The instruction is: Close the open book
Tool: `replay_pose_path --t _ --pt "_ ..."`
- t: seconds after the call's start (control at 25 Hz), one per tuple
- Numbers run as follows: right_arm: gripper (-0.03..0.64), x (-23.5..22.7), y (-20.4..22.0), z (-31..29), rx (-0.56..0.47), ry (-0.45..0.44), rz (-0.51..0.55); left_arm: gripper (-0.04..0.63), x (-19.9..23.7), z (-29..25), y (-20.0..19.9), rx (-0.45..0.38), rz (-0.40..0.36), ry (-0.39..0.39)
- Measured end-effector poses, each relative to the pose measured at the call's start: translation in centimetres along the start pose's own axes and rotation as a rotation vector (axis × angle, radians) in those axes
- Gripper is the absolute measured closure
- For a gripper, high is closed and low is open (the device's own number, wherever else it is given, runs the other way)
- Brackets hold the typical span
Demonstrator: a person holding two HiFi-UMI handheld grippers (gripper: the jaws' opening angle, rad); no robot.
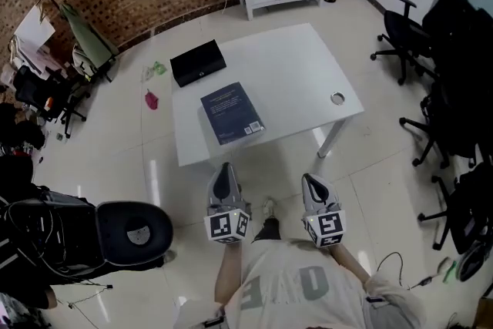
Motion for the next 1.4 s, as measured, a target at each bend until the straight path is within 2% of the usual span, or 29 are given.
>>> replay_pose_path --t 0.28,0.4,0.56,0.8,1.12,1.28,1.4 --pt "0.617 0.8 6.4 19.2 -0.025 -0.049 -0.073 0.583 -14.0 16.1 1.2 -0.025 0.031 0.068" --pt "0.617 1.5 6.2 26.7 -0.058 -0.098 -0.088 0.583 -19.1 23.5 1.2 -0.02 0.025 0.069" --pt "0.618 3.6 3.9 33.3 -0.133 -0.178 -0.082 0.583 -23.1 31.0 -0.4 -0.052 0.021 0.054" --pt "0.618 7.0 0.8 38.2 -0.214 -0.265 -0.136 0.583 -25.6 37.6 -2.9 -0.112 0.022 0.039" --pt "0.618 9.1 1.0 42.0 -0.218 -0.284 -0.135 0.583 -26.8 41.8 -2.9 -0.131 0.035 0.035" --pt "0.617 10.3 0.3 43.1 -0.27 -0.288 -0.139 0.583 -25.7 42.7 -2.6 -0.111 0.054 0.034" --pt "0.615 10.4 -0.6 43.0 -0.278 -0.26 -0.2 0.583 -25.1 42.9 -3.6 -0.109 0.059 0.03"
Point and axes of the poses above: the fingertips, and each gripper's own axes: z backward along the fingers, x to its left, y out of its underside, the point moved 2 cm from there along z, backward along the fingers, and after that the axes turned 3 degrees about z, right-handed, at the moved point
